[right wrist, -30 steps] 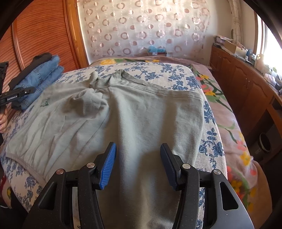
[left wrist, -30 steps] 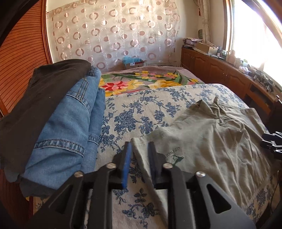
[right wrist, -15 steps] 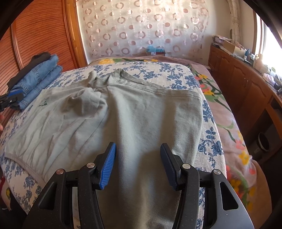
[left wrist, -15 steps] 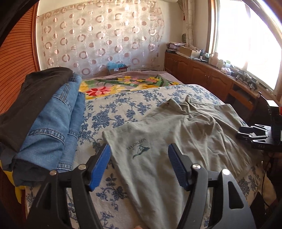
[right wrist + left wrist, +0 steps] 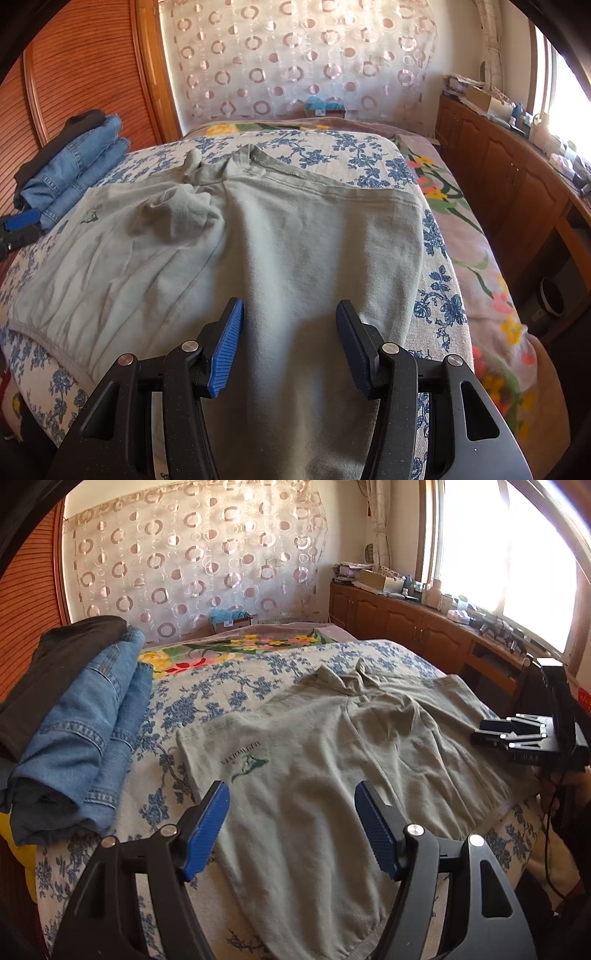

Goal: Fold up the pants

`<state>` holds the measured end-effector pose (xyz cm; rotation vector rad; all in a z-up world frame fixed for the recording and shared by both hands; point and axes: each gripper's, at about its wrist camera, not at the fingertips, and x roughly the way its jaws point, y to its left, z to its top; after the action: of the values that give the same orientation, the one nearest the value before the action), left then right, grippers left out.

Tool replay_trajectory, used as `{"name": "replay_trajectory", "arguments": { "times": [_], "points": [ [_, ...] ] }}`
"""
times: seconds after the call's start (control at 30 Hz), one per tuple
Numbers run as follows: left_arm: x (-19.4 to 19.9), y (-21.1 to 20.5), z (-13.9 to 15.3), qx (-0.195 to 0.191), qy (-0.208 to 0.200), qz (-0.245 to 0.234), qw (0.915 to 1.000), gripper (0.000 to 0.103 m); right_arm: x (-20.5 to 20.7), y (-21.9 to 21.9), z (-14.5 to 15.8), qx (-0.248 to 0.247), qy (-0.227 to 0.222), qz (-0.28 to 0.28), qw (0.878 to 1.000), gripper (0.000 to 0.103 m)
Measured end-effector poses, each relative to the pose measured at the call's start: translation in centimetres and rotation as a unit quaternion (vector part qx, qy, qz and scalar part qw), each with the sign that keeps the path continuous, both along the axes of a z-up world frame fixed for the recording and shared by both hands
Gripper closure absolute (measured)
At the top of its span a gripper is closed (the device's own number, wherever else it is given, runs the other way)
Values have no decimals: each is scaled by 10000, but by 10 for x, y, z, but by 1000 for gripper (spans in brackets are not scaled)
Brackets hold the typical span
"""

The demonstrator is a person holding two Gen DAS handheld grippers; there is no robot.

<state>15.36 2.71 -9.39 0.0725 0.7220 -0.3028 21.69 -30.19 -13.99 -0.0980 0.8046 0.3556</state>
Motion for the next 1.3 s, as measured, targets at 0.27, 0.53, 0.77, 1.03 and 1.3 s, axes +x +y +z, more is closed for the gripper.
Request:
{"name": "replay_trajectory", "arguments": {
  "times": [0.27,0.53,0.77,1.03,1.3],
  "points": [
    [-11,-7,-15,78,162,-55,9998,33,-4,0,7,-36,-146,-60,9999,50],
    [-17,-6,-31,186,300,32,9994,33,-45,-25,26,137,-358,-364,9986,50],
    [-17,-2,-33,132,317,108,9994,33,-81,-45,26,66,-190,-508,9985,50],
    [-23,2,-31,135,238,192,9994,33,-98,-54,15,219,209,-568,9979,50],
    [-40,9,-25,-21,226,294,9993,33,-102,-49,14,370,336,-535,9973,59]
  ]
}}
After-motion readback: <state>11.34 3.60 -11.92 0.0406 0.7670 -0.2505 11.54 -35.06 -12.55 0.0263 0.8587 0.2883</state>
